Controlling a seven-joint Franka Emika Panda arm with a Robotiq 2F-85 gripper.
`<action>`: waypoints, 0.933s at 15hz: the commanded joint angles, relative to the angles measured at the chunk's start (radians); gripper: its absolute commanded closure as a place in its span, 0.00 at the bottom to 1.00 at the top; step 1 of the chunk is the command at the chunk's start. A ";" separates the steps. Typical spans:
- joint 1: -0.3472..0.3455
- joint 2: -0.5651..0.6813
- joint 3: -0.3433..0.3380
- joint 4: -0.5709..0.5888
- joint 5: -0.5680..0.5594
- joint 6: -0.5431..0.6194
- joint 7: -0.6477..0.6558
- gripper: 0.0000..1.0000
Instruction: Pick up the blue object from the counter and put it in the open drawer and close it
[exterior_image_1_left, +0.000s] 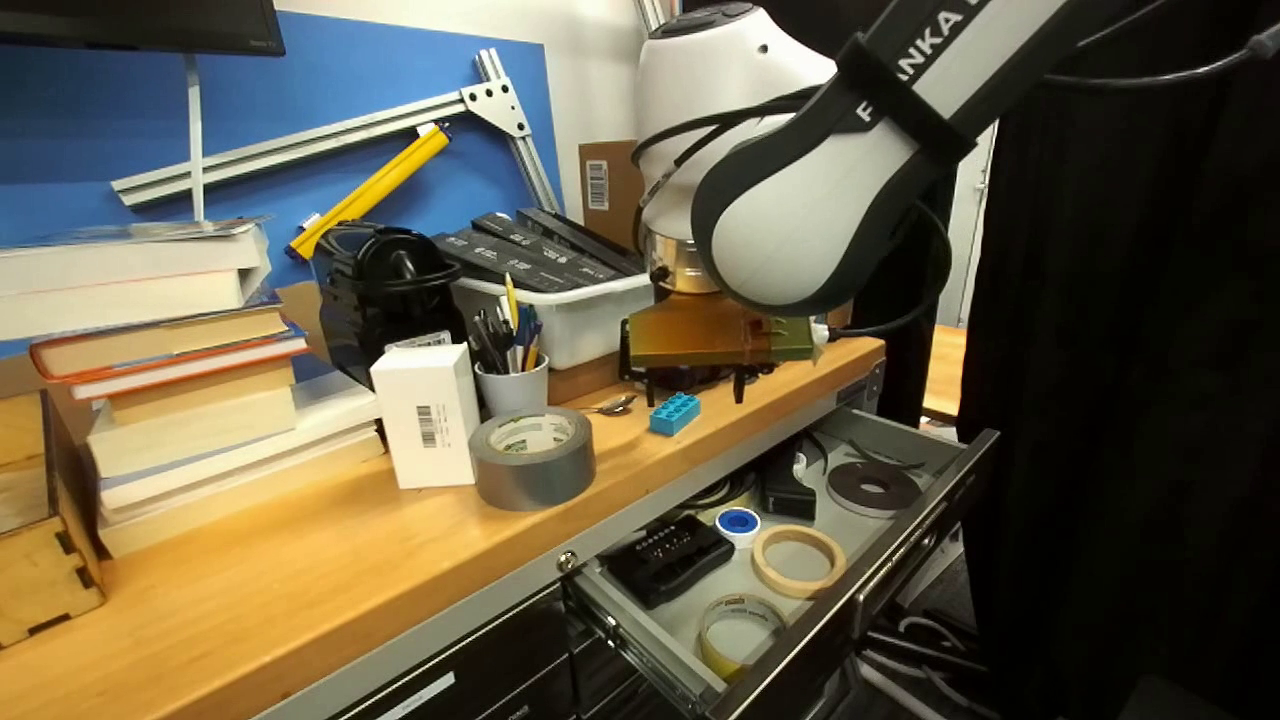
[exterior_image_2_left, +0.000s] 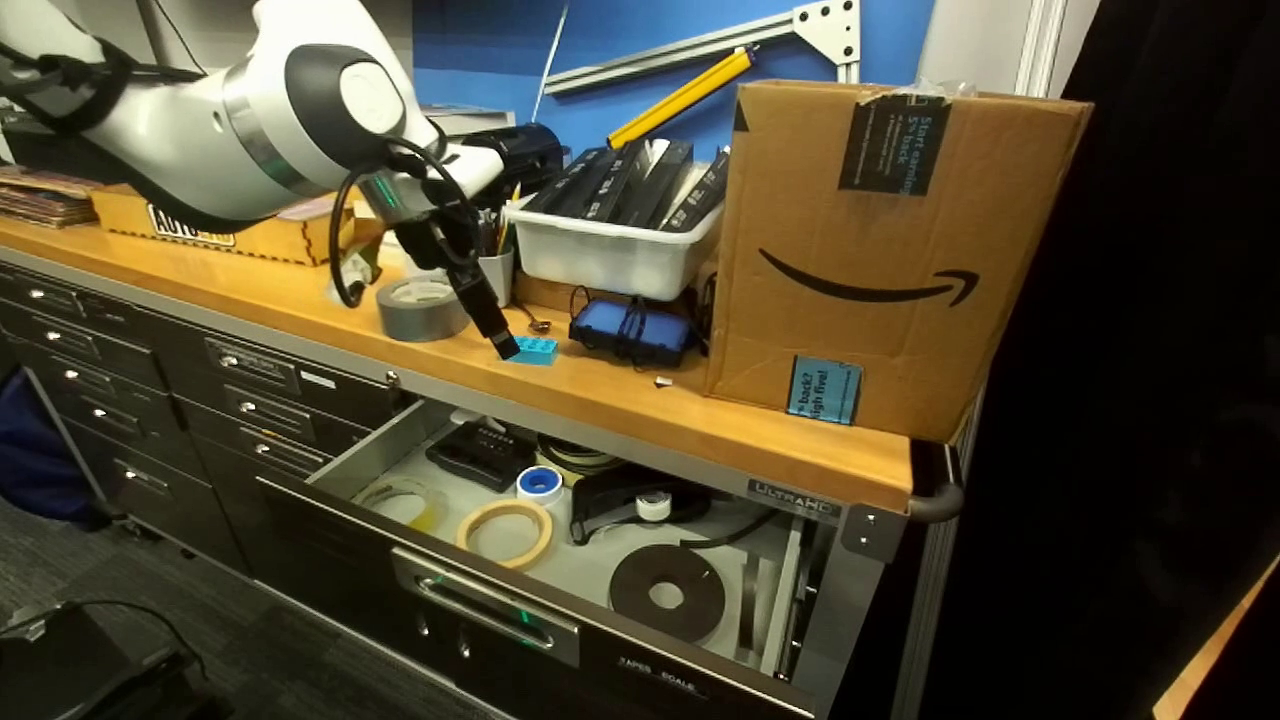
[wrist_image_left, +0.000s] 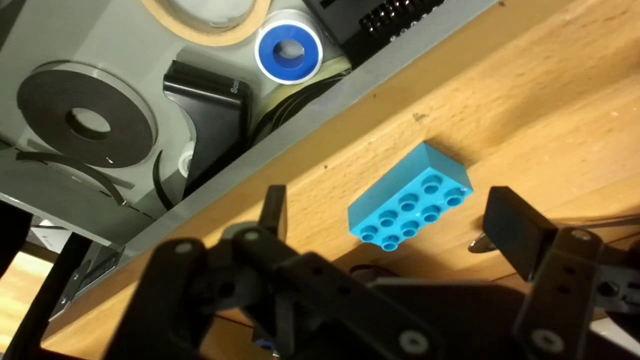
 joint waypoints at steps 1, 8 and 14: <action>0.040 0.082 -0.043 0.092 -0.050 -0.002 0.111 0.00; 0.107 0.156 -0.122 0.148 -0.080 -0.019 0.186 0.42; 0.105 0.089 -0.153 0.071 0.025 -0.101 0.053 0.85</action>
